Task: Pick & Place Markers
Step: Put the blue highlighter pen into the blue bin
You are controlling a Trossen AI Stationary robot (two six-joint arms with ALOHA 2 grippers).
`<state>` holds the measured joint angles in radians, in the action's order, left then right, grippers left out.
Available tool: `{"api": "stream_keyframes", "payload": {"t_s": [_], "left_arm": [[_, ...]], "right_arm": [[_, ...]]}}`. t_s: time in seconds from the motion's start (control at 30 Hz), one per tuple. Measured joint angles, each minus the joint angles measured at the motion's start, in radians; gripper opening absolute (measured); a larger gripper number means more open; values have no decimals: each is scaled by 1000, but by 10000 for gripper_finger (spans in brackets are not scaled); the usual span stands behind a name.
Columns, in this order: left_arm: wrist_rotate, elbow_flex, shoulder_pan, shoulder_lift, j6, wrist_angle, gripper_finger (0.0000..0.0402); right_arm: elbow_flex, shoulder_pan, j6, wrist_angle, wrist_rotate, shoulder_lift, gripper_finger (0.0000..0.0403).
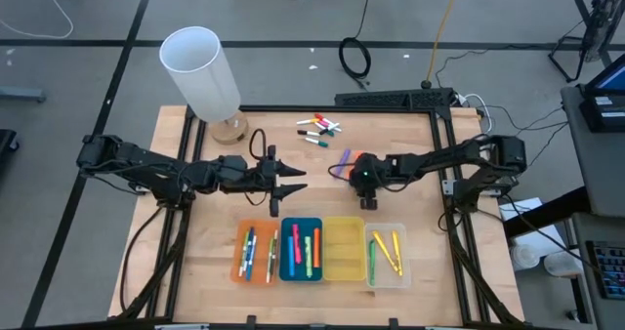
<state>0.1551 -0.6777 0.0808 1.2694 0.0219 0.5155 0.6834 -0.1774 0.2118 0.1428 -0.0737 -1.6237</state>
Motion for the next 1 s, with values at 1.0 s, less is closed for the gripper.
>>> {"api": "stream_keyframes", "payload": {"t_s": [1.0], "left_arm": [[3,0,-3,0,-7,-18,157]], "right_arm": [[-84,62,-139,-428,95,458,44]]}}
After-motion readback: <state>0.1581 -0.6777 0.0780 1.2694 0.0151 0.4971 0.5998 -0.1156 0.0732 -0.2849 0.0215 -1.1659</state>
